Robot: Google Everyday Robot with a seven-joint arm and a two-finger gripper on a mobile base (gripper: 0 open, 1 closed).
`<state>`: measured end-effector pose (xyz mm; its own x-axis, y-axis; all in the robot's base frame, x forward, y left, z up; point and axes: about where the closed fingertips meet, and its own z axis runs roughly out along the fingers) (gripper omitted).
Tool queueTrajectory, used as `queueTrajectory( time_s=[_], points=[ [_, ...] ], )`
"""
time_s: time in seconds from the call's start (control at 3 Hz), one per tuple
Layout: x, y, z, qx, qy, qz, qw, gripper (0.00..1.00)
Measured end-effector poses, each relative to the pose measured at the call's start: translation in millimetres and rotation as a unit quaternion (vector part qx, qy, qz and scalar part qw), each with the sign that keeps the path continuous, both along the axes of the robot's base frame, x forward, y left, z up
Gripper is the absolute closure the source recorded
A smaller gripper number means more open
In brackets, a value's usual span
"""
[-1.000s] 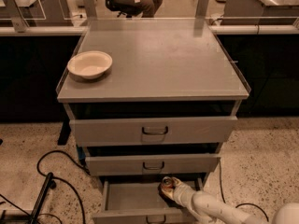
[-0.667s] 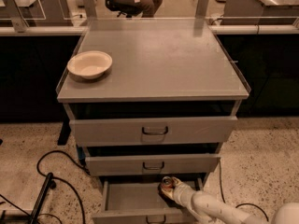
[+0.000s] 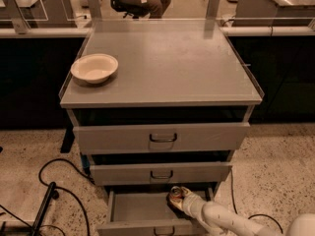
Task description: Place coke can into bottom drawer
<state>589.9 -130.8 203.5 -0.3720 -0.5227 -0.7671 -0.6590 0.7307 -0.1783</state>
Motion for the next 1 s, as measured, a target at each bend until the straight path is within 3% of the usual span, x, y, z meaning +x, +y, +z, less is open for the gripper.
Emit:
queueTrajectory(
  time_s=[1.0],
  points=[
    [0.0,0.1,0.0,0.0,0.0,0.0,1.0,0.04]
  ],
)
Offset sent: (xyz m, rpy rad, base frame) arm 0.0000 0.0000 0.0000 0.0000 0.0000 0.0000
